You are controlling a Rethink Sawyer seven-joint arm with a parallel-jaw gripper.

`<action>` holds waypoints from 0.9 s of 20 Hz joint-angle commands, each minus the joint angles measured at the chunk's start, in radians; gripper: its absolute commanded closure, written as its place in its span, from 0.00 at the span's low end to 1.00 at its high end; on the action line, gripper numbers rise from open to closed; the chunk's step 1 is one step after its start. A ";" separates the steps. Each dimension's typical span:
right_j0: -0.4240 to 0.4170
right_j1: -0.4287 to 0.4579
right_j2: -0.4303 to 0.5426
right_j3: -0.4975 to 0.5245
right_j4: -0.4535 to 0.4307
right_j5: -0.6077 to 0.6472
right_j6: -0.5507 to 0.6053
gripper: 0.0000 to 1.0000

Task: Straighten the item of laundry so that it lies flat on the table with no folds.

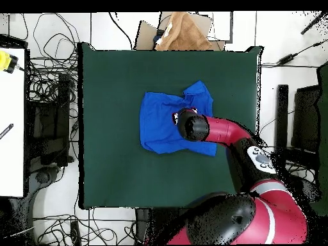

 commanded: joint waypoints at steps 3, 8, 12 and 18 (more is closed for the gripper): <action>0.044 0.031 -0.021 0.084 0.035 -0.100 0.252 0.00; 0.044 0.027 -0.029 0.101 0.035 -0.123 0.257 0.00; 0.046 0.002 -0.038 0.132 0.038 -0.131 0.269 0.00; 0.051 -0.025 -0.043 0.147 0.056 -0.116 0.263 0.00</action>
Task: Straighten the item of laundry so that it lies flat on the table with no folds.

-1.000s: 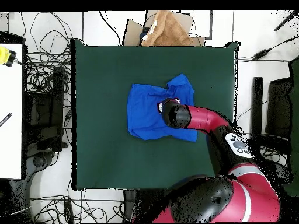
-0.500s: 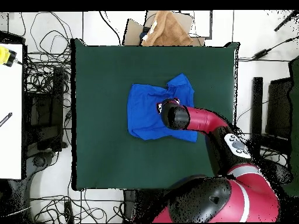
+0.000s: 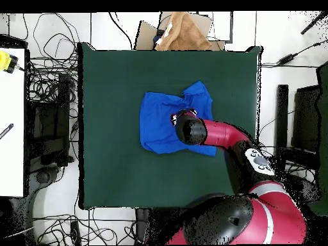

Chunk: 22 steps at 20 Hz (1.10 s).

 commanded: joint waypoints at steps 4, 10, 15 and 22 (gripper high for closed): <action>0.049 -0.021 -0.036 0.108 0.066 -0.045 0.261 0.00; 0.060 -0.001 -0.043 0.116 0.077 -0.088 0.267 0.00; 0.057 0.032 -0.035 0.092 0.080 -0.105 0.250 0.00; -0.006 0.028 0.017 -0.006 0.081 0.066 0.117 0.00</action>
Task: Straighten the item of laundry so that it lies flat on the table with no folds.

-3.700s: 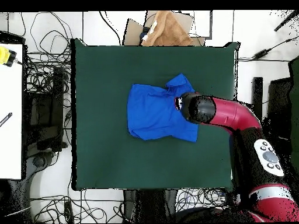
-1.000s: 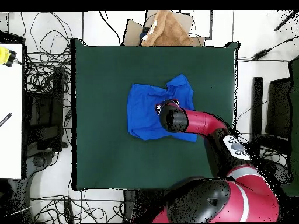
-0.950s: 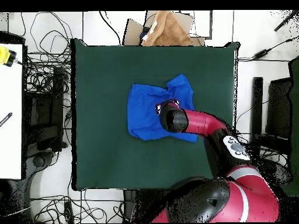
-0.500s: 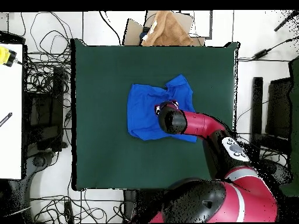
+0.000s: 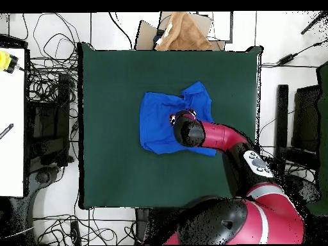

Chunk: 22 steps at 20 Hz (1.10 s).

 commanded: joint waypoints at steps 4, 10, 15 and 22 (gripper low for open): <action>-0.074 0.143 0.087 -0.100 0.013 0.077 0.065 0.00; -0.131 0.248 0.165 -0.251 -0.027 0.157 -0.071 0.00; -0.114 0.130 0.138 -0.246 -0.034 0.290 -0.061 0.00; -0.079 0.012 0.125 -0.274 -0.025 0.483 -0.044 0.00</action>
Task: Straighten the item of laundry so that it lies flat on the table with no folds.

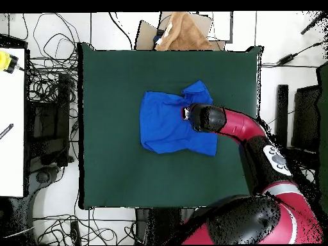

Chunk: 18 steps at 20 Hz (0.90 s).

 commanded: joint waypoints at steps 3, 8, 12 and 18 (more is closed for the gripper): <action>0.031 0.009 0.041 -0.148 -0.025 0.164 -0.046 0.00; 0.046 -0.006 0.038 -0.105 -0.028 0.118 0.016 0.00; 0.062 -0.069 0.020 -0.071 -0.019 0.156 0.040 0.00; 0.062 -0.086 0.014 -0.059 -0.018 0.159 0.039 0.00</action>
